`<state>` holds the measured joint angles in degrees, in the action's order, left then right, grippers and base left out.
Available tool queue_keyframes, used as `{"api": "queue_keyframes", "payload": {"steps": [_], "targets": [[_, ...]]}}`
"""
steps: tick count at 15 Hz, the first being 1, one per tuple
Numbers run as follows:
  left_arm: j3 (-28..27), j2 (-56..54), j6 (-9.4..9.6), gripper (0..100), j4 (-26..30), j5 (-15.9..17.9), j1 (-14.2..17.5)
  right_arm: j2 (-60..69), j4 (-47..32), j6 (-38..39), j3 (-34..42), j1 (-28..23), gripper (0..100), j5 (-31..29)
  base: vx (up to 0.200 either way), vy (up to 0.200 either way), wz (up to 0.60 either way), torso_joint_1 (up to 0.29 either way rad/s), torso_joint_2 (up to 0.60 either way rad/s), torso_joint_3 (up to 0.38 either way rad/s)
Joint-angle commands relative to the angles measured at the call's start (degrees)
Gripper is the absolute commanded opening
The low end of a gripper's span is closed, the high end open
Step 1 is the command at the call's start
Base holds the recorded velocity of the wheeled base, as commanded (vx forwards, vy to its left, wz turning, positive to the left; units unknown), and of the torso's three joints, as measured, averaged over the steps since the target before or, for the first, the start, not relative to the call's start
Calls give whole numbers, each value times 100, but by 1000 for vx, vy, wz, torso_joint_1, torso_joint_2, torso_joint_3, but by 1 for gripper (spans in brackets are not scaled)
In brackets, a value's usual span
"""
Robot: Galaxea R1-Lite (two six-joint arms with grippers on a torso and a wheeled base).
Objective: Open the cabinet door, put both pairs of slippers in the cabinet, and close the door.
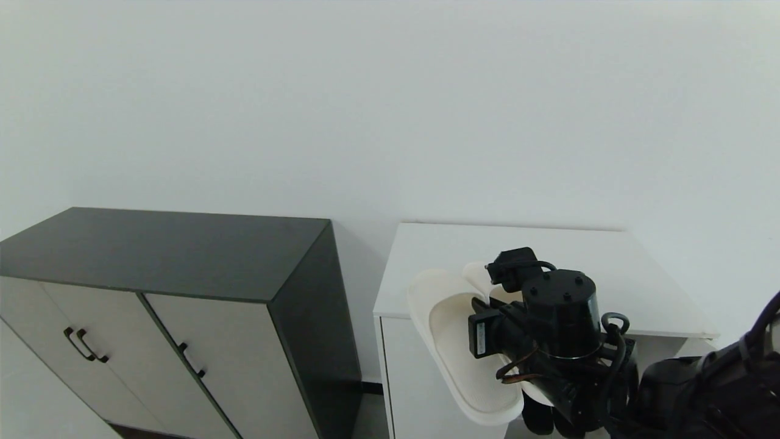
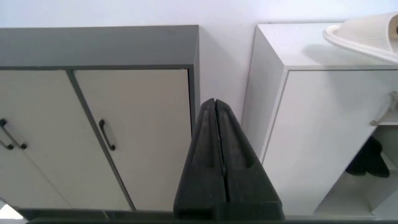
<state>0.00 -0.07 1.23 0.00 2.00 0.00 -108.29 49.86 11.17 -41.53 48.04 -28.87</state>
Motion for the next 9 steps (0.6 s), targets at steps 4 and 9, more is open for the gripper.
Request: {"api": "queue_keyframes", "payload": {"steps": [4,9], "targets": [[0,7,0,0,0,2,0,-17,393,-106,260,-41,0,180,-200,0,0,-2,-2,5],[0,7,0,0,0,2,0,-52,736,-317,436,-111,0,241,-80,0,0,1,0,2]]}}
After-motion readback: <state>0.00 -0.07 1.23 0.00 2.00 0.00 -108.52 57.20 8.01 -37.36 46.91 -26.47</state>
